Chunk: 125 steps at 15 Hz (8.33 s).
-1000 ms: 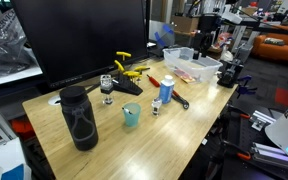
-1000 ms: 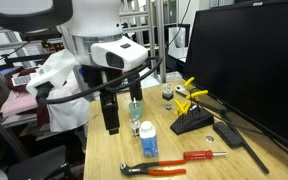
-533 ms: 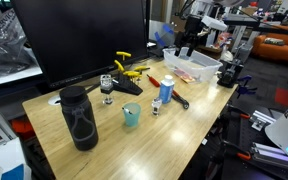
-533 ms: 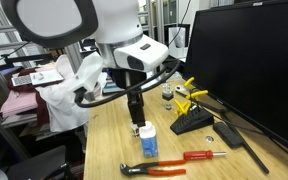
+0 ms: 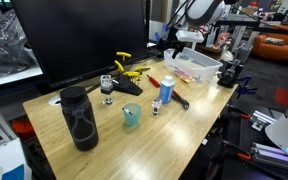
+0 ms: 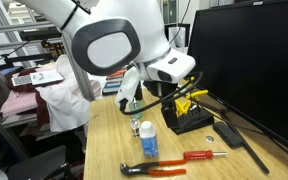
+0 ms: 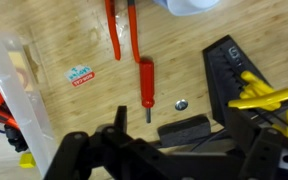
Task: Pick the screwdriver on the table and put it in the storage box
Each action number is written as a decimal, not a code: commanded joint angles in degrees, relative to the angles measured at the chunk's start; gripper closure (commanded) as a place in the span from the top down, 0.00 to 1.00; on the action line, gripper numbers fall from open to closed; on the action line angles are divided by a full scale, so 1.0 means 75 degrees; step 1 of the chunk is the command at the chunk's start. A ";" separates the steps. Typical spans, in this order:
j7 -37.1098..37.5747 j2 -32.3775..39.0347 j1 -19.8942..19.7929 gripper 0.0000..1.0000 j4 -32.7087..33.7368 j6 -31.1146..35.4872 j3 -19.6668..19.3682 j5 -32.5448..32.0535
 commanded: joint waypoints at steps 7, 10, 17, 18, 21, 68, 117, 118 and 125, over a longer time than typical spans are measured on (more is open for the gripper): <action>0.2185 0.2455 0.0720 1.00 0.1653 0.0209 -0.0864 -0.1452; 0.1731 0.2993 0.0533 1.00 0.2099 0.0127 -0.0589 -0.0798; 0.0118 0.3978 0.0292 1.00 0.2943 -0.0540 -0.0288 0.0185; -0.0018 0.4075 0.0300 1.00 0.3078 -0.0651 -0.0328 0.0162; -0.0429 0.4297 0.0245 1.00 0.3405 -0.0794 -0.0407 0.0057; -0.0663 0.1485 0.0000 0.08 0.0331 0.1266 -0.0383 0.1098; 0.7616 0.1518 0.6188 1.00 -0.0527 0.2046 -0.8093 -0.4437; 0.7521 0.1378 0.6286 1.00 -0.0560 0.2217 -0.8072 -0.4531; 0.7389 0.1258 0.6558 1.00 -0.0507 0.2117 -0.7877 -0.4528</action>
